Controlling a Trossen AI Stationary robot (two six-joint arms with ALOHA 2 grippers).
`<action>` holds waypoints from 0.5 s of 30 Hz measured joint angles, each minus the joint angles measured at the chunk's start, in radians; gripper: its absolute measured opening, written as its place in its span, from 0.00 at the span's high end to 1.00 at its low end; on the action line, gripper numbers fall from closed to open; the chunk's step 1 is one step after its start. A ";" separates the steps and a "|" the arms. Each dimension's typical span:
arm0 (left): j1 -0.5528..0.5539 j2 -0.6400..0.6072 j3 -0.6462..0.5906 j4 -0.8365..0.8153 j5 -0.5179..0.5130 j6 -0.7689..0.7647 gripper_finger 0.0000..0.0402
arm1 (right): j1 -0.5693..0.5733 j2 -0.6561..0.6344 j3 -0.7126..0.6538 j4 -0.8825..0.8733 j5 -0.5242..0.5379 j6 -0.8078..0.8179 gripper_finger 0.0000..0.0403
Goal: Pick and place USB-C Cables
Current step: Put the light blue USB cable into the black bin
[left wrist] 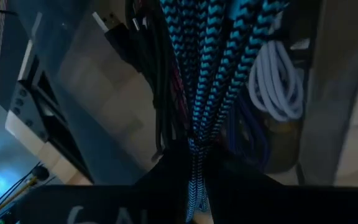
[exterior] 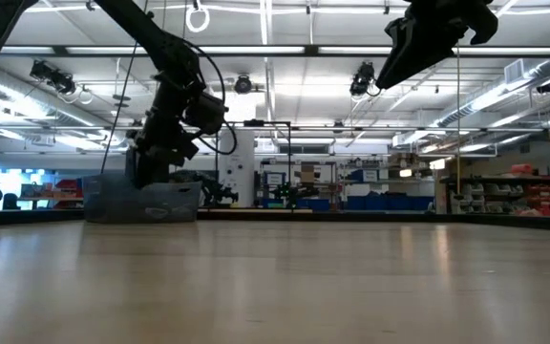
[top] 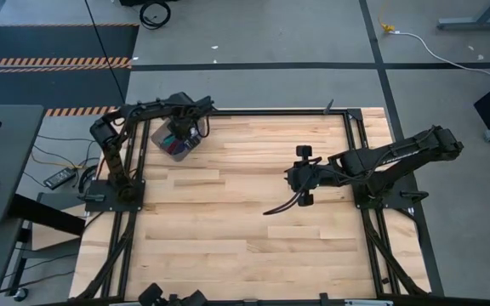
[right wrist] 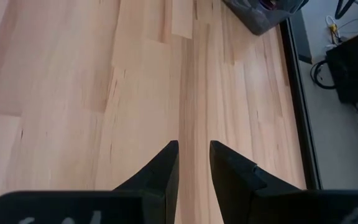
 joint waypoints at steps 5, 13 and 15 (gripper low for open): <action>0.000 0.000 -0.020 0.016 0.000 0.002 0.83 | 0.000 0.000 0.000 0.000 0.000 -0.024 0.76; -0.027 0.000 -0.020 0.044 -0.001 0.002 0.65 | 0.000 0.000 0.000 0.001 0.000 -0.030 0.76; -0.035 0.000 -0.020 0.057 -0.001 0.005 0.61 | 0.000 0.000 0.000 0.001 0.003 -0.030 0.76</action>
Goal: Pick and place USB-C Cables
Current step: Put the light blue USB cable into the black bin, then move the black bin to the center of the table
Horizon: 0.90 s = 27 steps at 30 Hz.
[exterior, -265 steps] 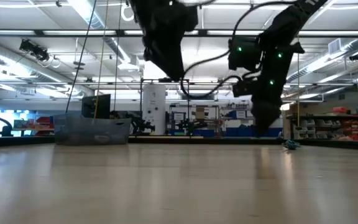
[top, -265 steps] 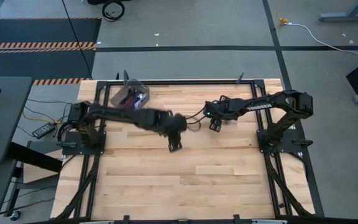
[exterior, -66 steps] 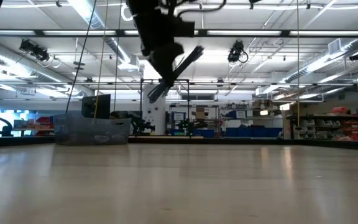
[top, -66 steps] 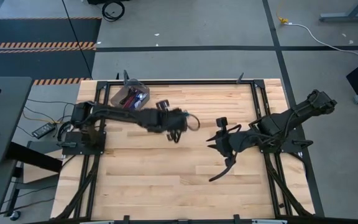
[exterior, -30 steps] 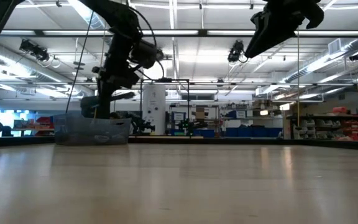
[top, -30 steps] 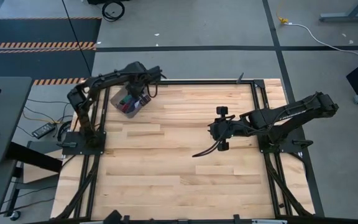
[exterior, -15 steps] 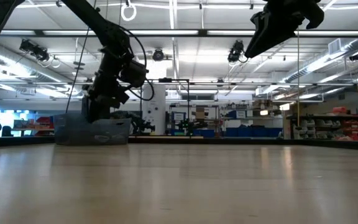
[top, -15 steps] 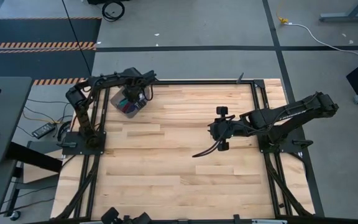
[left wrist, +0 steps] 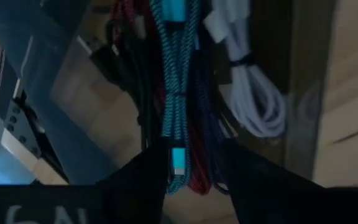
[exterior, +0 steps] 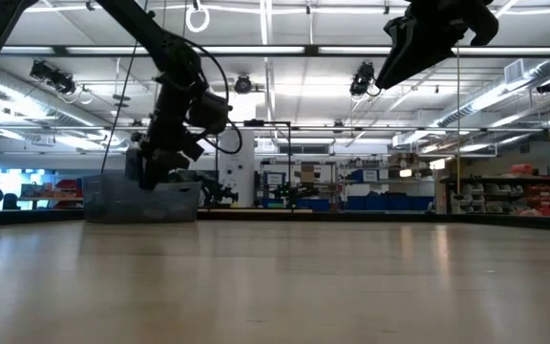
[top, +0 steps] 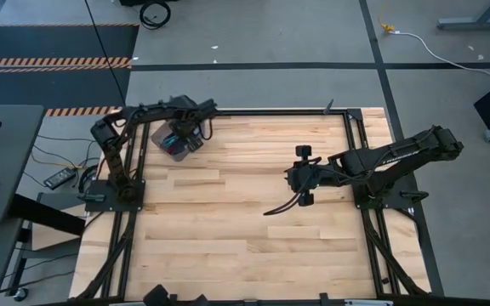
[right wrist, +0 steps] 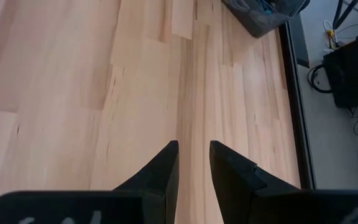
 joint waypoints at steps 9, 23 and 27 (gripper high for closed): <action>-0.059 0.000 0.111 -0.041 -0.016 0.024 0.60 | -0.001 0.000 0.000 0.000 0.034 -0.004 0.76; -0.326 0.000 0.450 -0.061 0.049 -0.028 0.65 | -0.027 0.000 0.000 -0.020 0.034 0.041 0.76; -0.433 0.001 0.467 -0.067 -0.108 0.039 0.65 | -0.044 0.000 0.000 -0.051 0.034 0.055 0.76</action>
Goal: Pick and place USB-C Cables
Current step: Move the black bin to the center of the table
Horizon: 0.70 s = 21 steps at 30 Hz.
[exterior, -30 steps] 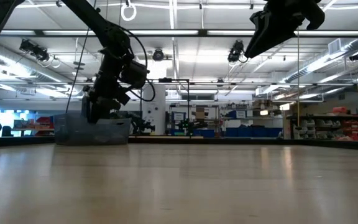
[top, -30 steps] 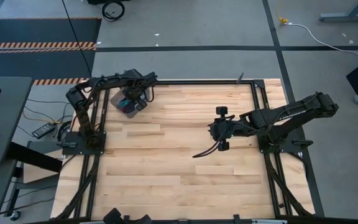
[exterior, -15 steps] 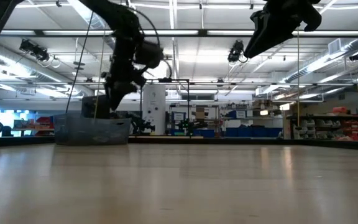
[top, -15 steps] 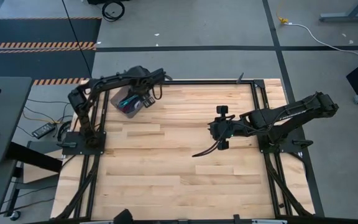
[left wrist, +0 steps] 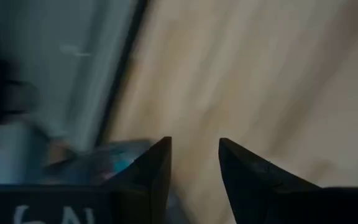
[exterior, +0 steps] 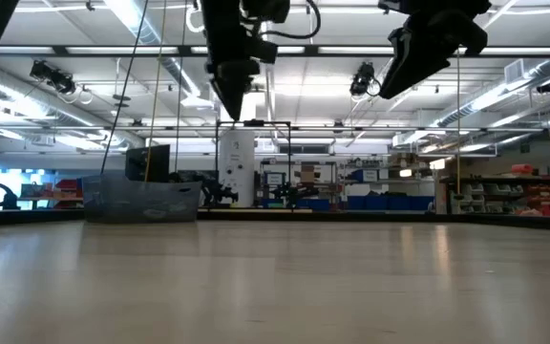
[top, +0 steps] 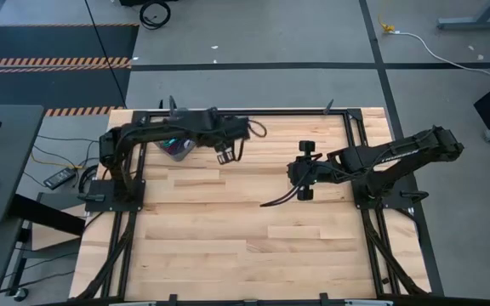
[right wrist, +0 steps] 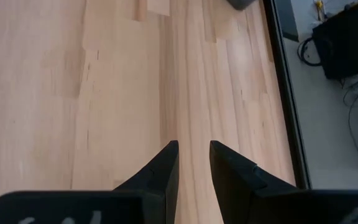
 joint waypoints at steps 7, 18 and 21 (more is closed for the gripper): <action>0.056 0.001 -0.021 -0.132 0.002 -0.092 0.68 | -0.005 0.000 0.000 -0.011 -0.013 0.027 0.76; 0.364 0.000 -0.330 0.084 0.288 -0.111 0.72 | -0.005 0.000 0.000 -0.012 -0.023 0.026 0.76; 0.407 0.001 -0.390 0.103 0.288 -0.118 0.70 | -0.005 0.000 0.000 -0.013 -0.023 0.008 0.76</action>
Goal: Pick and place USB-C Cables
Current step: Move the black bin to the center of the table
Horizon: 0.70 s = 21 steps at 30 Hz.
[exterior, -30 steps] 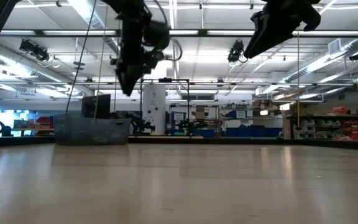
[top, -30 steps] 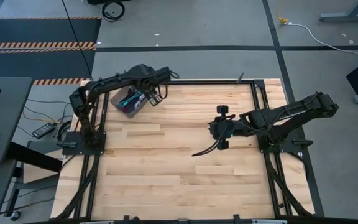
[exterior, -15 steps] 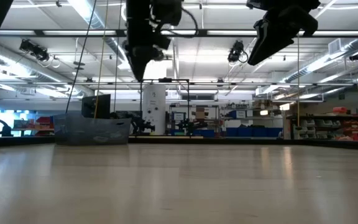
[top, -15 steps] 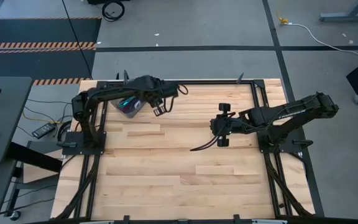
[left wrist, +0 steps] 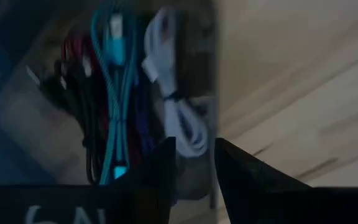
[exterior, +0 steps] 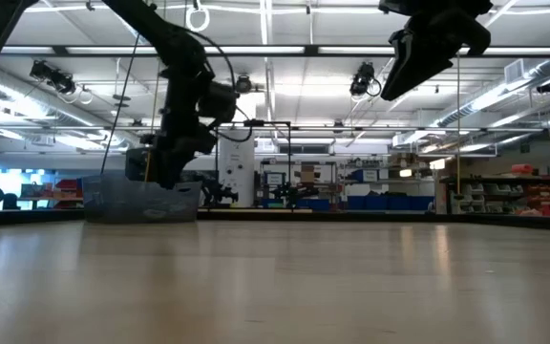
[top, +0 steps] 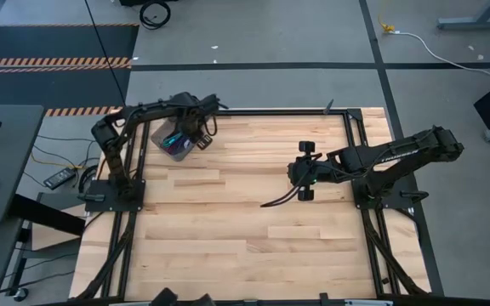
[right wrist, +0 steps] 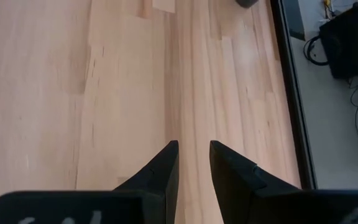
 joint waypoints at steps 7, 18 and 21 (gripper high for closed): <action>-0.011 0.000 -0.011 -0.013 0.019 -0.016 0.63 | -0.017 0.000 0.000 0.000 0.000 -0.020 0.76; -0.051 0.000 -0.010 0.086 -0.006 -0.032 0.56 | -0.017 0.000 0.000 -0.001 -0.022 -0.004 0.76; -0.033 0.000 -0.010 0.085 -0.052 -0.032 0.55 | -0.017 0.000 0.000 -0.001 -0.022 -0.005 0.76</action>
